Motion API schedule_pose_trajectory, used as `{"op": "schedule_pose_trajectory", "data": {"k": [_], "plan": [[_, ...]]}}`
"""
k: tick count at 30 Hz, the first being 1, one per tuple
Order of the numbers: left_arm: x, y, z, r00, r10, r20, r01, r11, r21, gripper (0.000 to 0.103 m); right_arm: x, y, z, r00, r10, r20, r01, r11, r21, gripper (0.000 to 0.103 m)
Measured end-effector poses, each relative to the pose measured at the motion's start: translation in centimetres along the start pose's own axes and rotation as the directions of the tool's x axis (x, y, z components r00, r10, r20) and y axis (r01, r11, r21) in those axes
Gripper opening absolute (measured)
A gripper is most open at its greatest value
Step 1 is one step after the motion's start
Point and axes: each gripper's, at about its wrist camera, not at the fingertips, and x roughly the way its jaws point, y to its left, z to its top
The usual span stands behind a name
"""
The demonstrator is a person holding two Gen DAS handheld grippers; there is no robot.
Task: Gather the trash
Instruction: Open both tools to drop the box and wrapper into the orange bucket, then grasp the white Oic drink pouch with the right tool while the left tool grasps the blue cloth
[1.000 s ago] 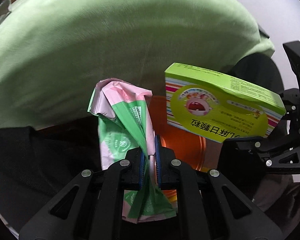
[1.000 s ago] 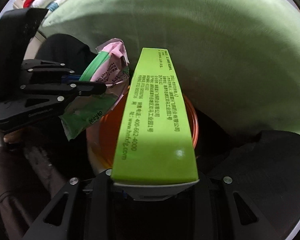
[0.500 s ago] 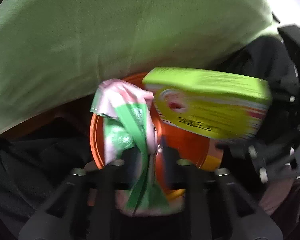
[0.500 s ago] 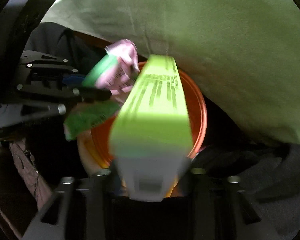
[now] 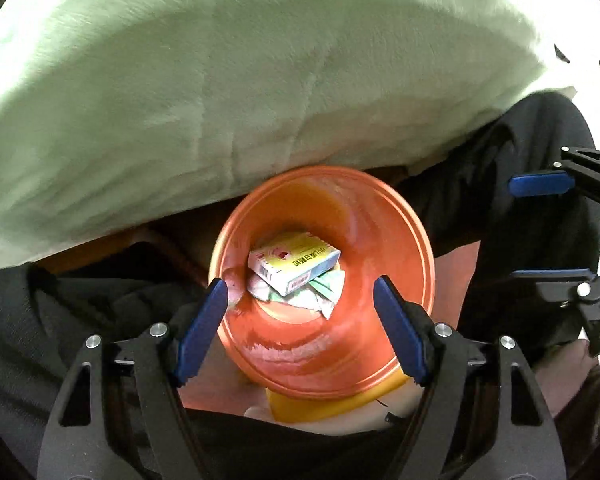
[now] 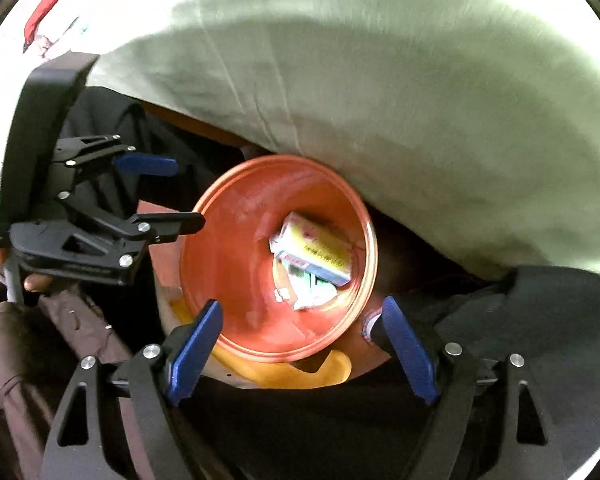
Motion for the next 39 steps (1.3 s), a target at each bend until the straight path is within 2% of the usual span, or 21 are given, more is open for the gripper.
{"op": "schedule_pose_trajectory", "data": {"k": [2,5,8,11,12,16,19,21,23,26,28,29,31,32,34,39], "plan": [[-1.2,0.6,-0.6,1.0,-0.007,0.027,0.007,1.0,-0.005,0.073,-2.2,0.1,0.1,0.998,0.0,0.061,0.001,1.0,-0.028,0.081],[-3.6,1.0,-1.1,0.994,-0.014,0.108,0.015,1.0,-0.005,0.073,-5.5,0.9,0.7,0.986,0.001,0.168,0.009,0.998,-0.059,0.083],[-6.8,2.2,-2.3,0.979,-0.01,0.206,0.014,1.0,-0.016,0.074,-8.3,0.6,2.0,0.966,-0.002,0.258,0.016,0.999,-0.05,0.097],[-9.9,3.6,-2.5,0.95,0.028,0.311,-0.012,0.999,-0.053,0.08,-10.8,0.3,4.4,0.943,-0.002,0.332,0.016,0.999,-0.041,0.097],[-11.5,4.6,-2.4,0.93,0.05,0.363,-0.022,0.996,-0.081,0.082,-11.5,0.3,5.5,0.935,-0.014,0.355,0.033,0.998,-0.049,0.097],[-14.7,7.8,-1.9,0.879,0.113,0.463,-0.023,0.981,-0.195,0.088,-13.8,2.3,10.3,0.881,-0.051,0.47,0.124,0.984,-0.125,0.097],[-15.8,9.9,-1.3,0.841,0.167,0.514,-0.019,0.96,-0.281,0.089,-14.1,3.9,14.4,0.861,-0.069,0.503,0.188,0.964,-0.19,0.097],[-16.2,11.1,-0.8,0.812,0.221,0.54,-0.038,0.944,-0.328,0.091,-14.1,5.2,17.1,0.86,-0.061,0.507,0.206,0.95,-0.235,0.097],[-16.1,11.7,-0.7,0.802,0.244,0.545,-0.055,0.939,-0.34,0.091,-14.2,6.4,20.2,0.859,-0.069,0.507,0.236,0.933,-0.273,0.097],[-14.7,12.1,0.3,0.8,0.284,0.529,-0.108,0.935,-0.339,0.091,-13.2,8.0,25.9,0.878,-0.096,0.469,0.272,0.907,-0.322,0.097],[-13.8,12.8,0.6,0.802,0.287,0.524,-0.119,0.936,-0.33,0.091,-12.1,8.5,28.5,0.892,-0.125,0.435,0.295,0.889,-0.35,0.097],[-13.5,13.0,0.8,0.804,0.282,0.524,-0.118,0.939,-0.324,0.091,-11.0,9.1,30.5,0.901,-0.156,0.405,0.323,0.865,-0.384,0.097],[-13.0,13.2,0.8,0.807,0.268,0.527,-0.11,0.944,-0.311,0.091,-9.0,9.6,32.3,0.911,-0.203,0.36,0.354,0.832,-0.428,0.097],[-12.7,13.2,0.9,0.808,0.261,0.528,-0.105,0.946,-0.307,0.091,-7.6,10.0,33.8,0.916,-0.238,0.324,0.374,0.802,-0.467,0.097],[-12.4,13.3,0.8,0.809,0.249,0.533,-0.094,0.949,-0.301,0.091,-5.7,10.2,35.4,0.915,-0.288,0.282,0.397,0.766,-0.506,0.097],[-12.3,13.9,0.8,0.803,0.225,0.552,-0.067,0.954,-0.292,0.091,-2.2,9.7,37.8,0.924,-0.333,0.187,0.379,0.74,-0.555,0.097]]}}
